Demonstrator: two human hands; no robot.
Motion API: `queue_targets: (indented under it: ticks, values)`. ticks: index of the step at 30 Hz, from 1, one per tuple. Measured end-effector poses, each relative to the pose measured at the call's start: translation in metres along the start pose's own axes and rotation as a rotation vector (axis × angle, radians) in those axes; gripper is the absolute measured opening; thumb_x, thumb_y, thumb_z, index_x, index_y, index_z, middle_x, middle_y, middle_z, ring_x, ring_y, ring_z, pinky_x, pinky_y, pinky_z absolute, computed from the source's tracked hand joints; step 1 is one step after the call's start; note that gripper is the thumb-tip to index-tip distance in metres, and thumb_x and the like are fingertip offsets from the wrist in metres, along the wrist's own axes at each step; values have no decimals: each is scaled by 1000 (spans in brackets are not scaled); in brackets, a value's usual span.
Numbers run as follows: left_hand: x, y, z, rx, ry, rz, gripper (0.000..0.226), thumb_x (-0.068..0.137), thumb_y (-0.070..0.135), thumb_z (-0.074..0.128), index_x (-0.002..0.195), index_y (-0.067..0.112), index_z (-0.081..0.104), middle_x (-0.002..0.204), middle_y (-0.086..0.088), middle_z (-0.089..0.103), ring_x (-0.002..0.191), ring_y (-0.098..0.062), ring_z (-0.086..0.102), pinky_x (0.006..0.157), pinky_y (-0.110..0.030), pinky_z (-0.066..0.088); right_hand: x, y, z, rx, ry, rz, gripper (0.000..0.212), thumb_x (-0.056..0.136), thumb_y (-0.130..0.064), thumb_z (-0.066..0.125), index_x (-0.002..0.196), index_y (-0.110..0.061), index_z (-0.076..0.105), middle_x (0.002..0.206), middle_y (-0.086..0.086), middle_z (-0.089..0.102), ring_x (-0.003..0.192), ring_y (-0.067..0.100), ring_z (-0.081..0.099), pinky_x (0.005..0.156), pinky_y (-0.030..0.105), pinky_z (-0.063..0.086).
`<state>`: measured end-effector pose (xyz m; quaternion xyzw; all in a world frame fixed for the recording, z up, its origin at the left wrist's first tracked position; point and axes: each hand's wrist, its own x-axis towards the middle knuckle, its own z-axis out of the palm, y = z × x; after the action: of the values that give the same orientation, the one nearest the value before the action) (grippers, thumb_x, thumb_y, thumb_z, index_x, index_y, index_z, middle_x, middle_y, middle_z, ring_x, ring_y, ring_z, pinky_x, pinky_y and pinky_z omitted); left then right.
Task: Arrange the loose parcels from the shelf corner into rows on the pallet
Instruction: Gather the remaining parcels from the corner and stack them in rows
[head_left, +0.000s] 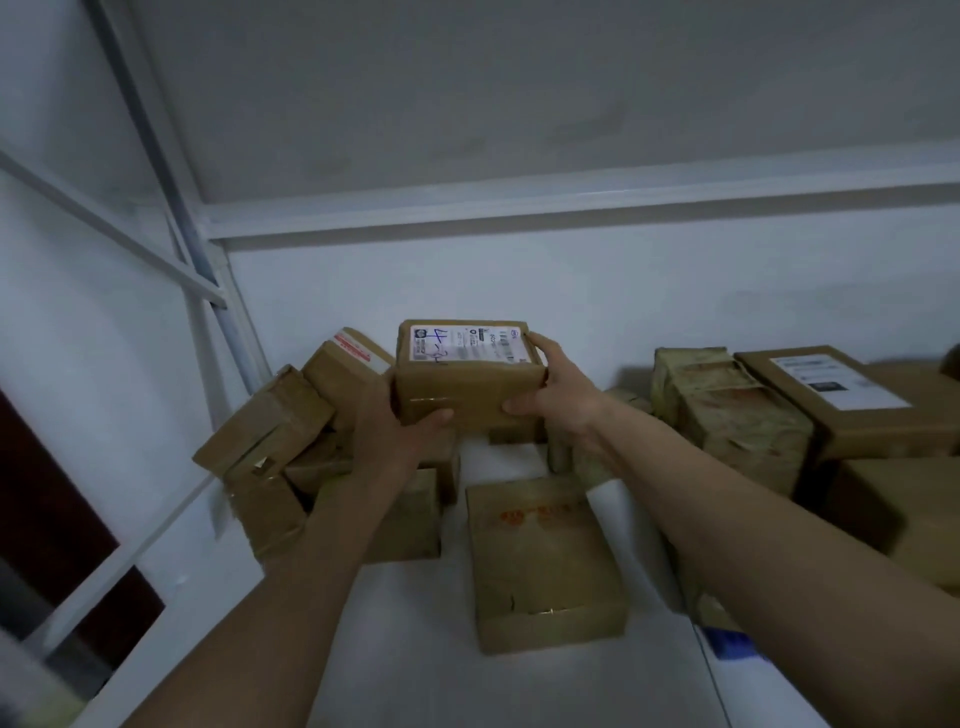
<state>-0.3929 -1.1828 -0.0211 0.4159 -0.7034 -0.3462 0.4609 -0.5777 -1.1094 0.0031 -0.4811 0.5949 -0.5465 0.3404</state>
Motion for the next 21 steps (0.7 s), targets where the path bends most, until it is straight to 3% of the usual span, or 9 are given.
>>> queue_targets:
  ticks: [3, 6, 8, 11, 15, 17, 19, 21]
  values:
    - [-20, 35, 8, -42, 52, 91, 67, 75, 12, 79, 134, 9, 48, 124, -3, 59, 100, -8, 54, 64, -2, 44, -30, -26, -15, -48, 35, -117, 91, 72, 5, 74, 143, -21, 24, 114, -9, 53, 112, 17, 53, 86, 26, 52]
    - [-48, 72, 32, -49, 100, 170, 70, 74, 14, 80, 135, 10, 46, 128, -3, 56, 105, -7, 53, 66, 4, 41, -69, -49, -48, -85, 86, -160, 95, 76, -5, 76, 147, -23, 16, 131, -2, 49, 122, 19, 48, 101, 35, 46]
    - [-69, 99, 56, -53, 107, 208, 73, 74, 19, 81, 136, 13, 45, 132, -1, 50, 109, -5, 51, 76, 0, 41, -99, -62, -80, -116, 147, -174, 91, 79, -11, 74, 148, -22, 16, 139, 1, 46, 125, 19, 47, 107, 39, 41]
    - [-101, 140, 100, -50, 95, 285, 72, 73, 24, 82, 135, 15, 46, 127, 0, 41, 108, -6, 48, 85, -4, 41, -145, -75, -138, -97, 235, -207, 75, 85, -16, 70, 145, -15, 26, 130, -1, 53, 106, 5, 56, 91, 20, 50]
    - [-148, 196, 166, -64, -8, 329, 71, 73, 37, 80, 134, 21, 47, 121, 5, 37, 110, -8, 48, 97, -23, 44, -211, -73, -222, -98, 366, -157, 59, 87, -25, 67, 137, -15, 36, 117, -7, 56, 101, 8, 57, 81, 18, 51]
    - [-175, 217, 199, -70, -70, 336, 76, 74, 41, 79, 138, 25, 42, 121, 5, 39, 108, -5, 46, 94, -23, 44, -242, -65, -260, -108, 448, -124, 49, 89, -32, 64, 131, -22, 41, 107, -12, 56, 89, 0, 56, 62, 7, 47]
    - [-201, 231, 231, -63, -132, 350, 87, 74, 42, 78, 146, 29, 30, 128, 2, 41, 107, -4, 45, 87, -22, 43, -271, -54, -294, -110, 539, -77, 53, 91, -40, 59, 137, -22, 41, 114, -7, 55, 84, 0, 55, 54, 8, 44]
    - [-225, 241, 260, -67, -215, 358, 91, 76, 40, 77, 148, 35, 22, 133, 0, 42, 110, -7, 48, 87, -25, 45, -296, -39, -325, -105, 614, -10, 59, 91, -44, 56, 142, -21, 38, 129, -1, 52, 96, 13, 57, 63, 20, 48]
